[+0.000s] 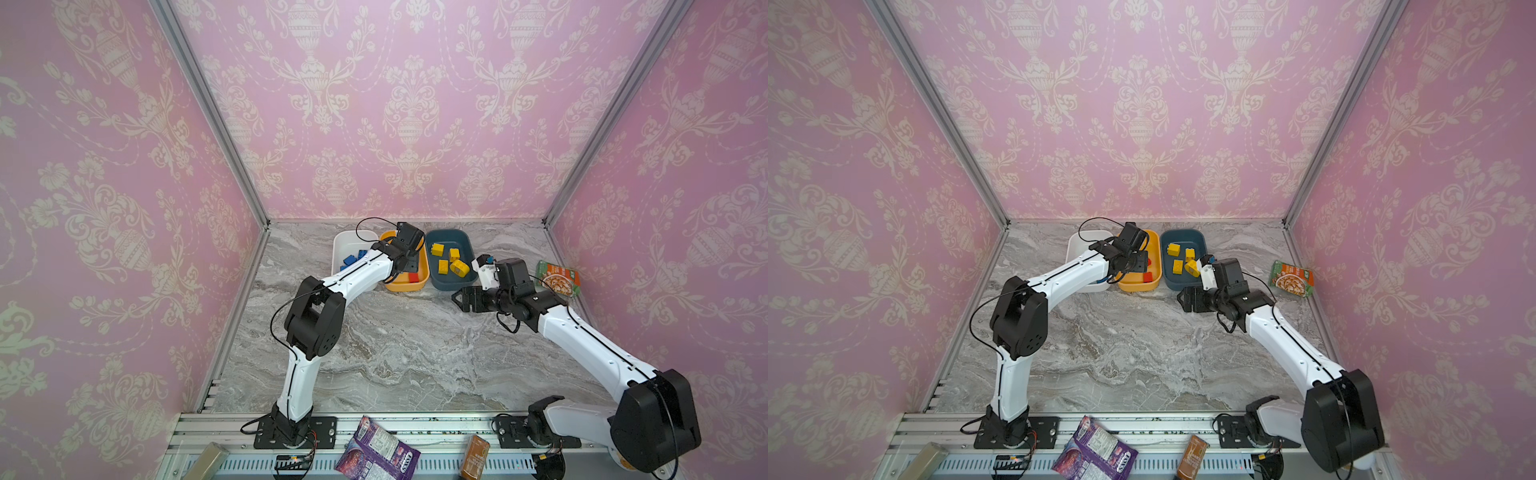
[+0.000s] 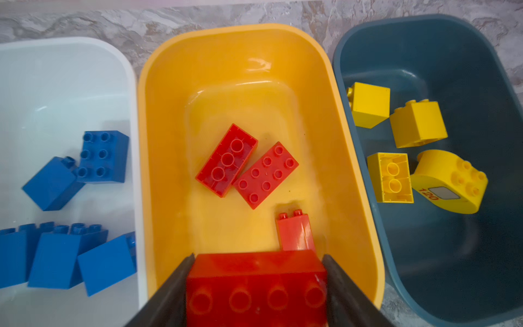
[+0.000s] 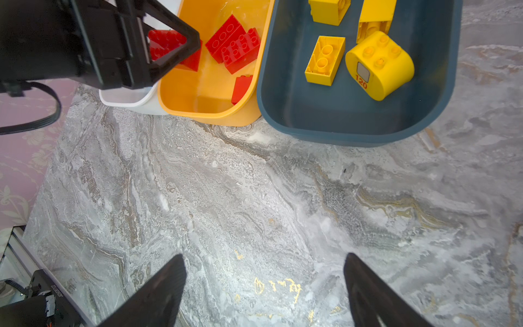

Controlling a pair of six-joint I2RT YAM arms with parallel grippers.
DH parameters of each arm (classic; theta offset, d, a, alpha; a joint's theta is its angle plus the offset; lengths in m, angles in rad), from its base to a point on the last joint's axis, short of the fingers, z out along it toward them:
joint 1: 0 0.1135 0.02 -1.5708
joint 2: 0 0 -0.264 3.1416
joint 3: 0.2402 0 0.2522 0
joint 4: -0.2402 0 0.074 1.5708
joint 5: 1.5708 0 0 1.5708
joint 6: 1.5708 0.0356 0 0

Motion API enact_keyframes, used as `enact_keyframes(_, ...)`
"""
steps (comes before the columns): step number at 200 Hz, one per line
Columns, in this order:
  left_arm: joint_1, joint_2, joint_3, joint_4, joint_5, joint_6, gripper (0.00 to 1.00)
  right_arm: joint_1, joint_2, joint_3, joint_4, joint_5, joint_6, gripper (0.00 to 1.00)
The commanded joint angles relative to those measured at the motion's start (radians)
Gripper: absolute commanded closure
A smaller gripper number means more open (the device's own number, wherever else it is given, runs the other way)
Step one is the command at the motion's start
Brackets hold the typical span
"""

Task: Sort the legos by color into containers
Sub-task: 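Carry the red 2x4 brick into the yellow container and open the left gripper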

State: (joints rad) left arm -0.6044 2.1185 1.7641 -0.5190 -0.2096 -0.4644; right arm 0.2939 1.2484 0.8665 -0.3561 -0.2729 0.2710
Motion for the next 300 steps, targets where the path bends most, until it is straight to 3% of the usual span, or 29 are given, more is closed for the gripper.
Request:
enact_keyframes(1,0.002,0.056,0.056,-0.016,0.062,0.016,0.51,-0.008,-0.006,0.012,-0.017,0.004,0.003,0.11)
enact_keyframes(55,0.008,0.138,0.093,0.016,0.114,-0.006,0.50,-0.015,-0.004,0.009,-0.019,0.003,-0.002,0.11)
enact_keyframes(67,0.008,0.141,0.098,0.014,0.124,-0.009,0.44,-0.015,-0.006,0.009,-0.022,0.004,-0.004,0.11)
enact_keyframes(84,0.008,0.137,0.097,0.014,0.125,-0.009,0.25,-0.020,-0.006,0.009,-0.023,0.003,-0.006,0.11)
enact_keyframes(116,0.008,0.106,0.074,0.024,0.109,-0.004,0.13,-0.019,-0.006,0.009,-0.021,-0.003,-0.004,0.11)
enact_keyframes(196,0.007,-0.031,-0.049,0.092,0.057,0.011,0.08,-0.019,-0.015,0.009,-0.019,0.004,0.001,0.11)
enact_keyframes(300,0.041,-0.377,-0.439,0.257,-0.096,0.066,0.01,-0.052,0.002,0.037,0.004,0.062,-0.027,0.11)
